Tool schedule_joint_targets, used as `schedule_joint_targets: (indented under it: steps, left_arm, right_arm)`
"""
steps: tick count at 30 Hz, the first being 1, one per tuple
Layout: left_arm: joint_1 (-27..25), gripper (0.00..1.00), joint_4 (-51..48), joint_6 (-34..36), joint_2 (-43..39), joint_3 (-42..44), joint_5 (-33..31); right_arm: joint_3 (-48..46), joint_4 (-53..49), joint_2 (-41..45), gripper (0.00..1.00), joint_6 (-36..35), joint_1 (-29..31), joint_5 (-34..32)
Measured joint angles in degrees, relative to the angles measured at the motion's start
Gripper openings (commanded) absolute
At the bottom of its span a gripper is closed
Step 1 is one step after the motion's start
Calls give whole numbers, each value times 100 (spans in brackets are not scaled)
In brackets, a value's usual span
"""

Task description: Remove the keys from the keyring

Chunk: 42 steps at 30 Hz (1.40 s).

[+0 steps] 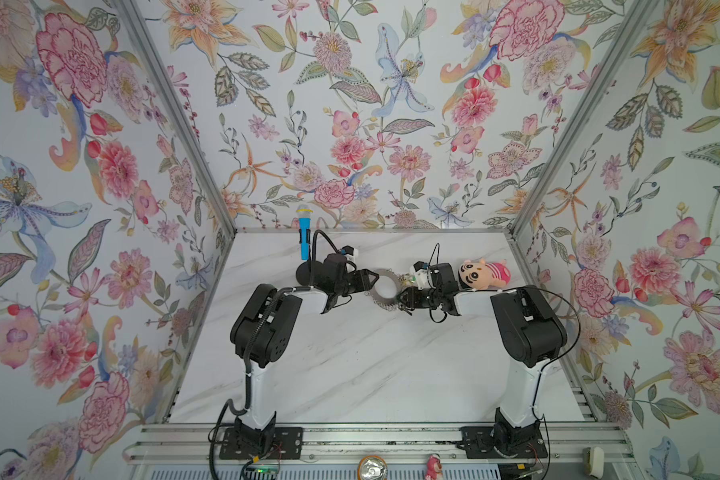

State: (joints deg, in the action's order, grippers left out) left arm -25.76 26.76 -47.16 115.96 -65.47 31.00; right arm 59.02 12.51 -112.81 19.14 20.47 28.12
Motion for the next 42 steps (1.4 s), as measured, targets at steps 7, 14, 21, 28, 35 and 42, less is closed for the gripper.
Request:
schedule_joint_targets:
  steps: [7,14,21,28,35,42]
  left_arm:
    - [4,48,166,-52,9,26,214]
    - [7,42,175,-39,87,74,354]
    - [26,29,-109,175,98,72,323]
    - [33,14,-315,302,127,72,326]
    - [48,0,-221,295,92,33,590]
    - [66,0,-208,249,74,48,743]
  right_arm:
    - [-37,55,11,35,39,-15,42]
    - [-98,131,17,35,74,-48,90]
    - [-142,192,28,35,87,-76,136]
    - [-188,168,81,35,87,-116,144]
    - [-238,175,109,39,85,-188,177]
    - [-337,192,219,50,103,-208,304]
